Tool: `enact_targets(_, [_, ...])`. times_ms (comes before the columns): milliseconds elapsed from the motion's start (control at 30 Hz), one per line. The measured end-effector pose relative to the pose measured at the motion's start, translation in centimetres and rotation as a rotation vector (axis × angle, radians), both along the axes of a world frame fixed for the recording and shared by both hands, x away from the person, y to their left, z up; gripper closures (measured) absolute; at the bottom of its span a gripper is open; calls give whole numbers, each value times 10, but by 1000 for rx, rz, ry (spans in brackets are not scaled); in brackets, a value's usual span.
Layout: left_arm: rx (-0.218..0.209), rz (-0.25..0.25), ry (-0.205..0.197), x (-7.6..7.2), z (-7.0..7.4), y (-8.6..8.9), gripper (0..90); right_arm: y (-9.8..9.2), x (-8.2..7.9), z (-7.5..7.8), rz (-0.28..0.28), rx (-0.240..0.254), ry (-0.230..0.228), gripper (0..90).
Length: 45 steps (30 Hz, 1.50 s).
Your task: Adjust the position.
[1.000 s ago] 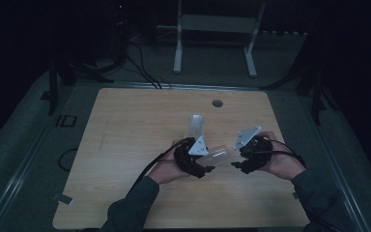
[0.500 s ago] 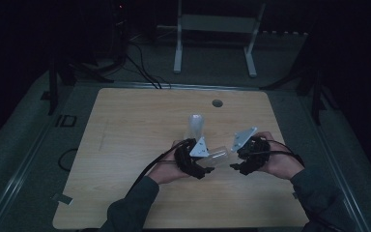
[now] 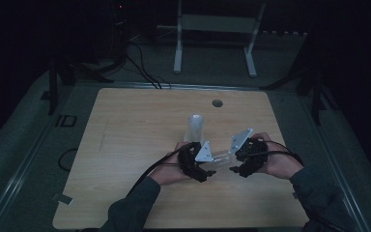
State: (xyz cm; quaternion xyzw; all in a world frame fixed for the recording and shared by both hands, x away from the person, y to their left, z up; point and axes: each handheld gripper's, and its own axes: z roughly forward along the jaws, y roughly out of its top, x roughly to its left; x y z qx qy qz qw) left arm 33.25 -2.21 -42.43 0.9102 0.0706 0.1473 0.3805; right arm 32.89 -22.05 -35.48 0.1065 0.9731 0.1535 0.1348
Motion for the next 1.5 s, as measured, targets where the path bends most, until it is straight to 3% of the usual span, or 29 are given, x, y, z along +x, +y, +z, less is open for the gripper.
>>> enact_targets(367, [34,-15,-20,-4,-2,-4,296,6,0,-2,26,-43,30,340])
enact_targets(633, [53,-51,-11,-6,-1,-6,297,11,1,-6,57,-73,47,338])
enact_targets(1067, [45,-91,8,-9,-2,-8,297,17,-1,-13,105,-97,75,326])
enact_targets(1500, [24,-104,12,-10,0,-7,307,22,-2,-21,136,-139,70,302])
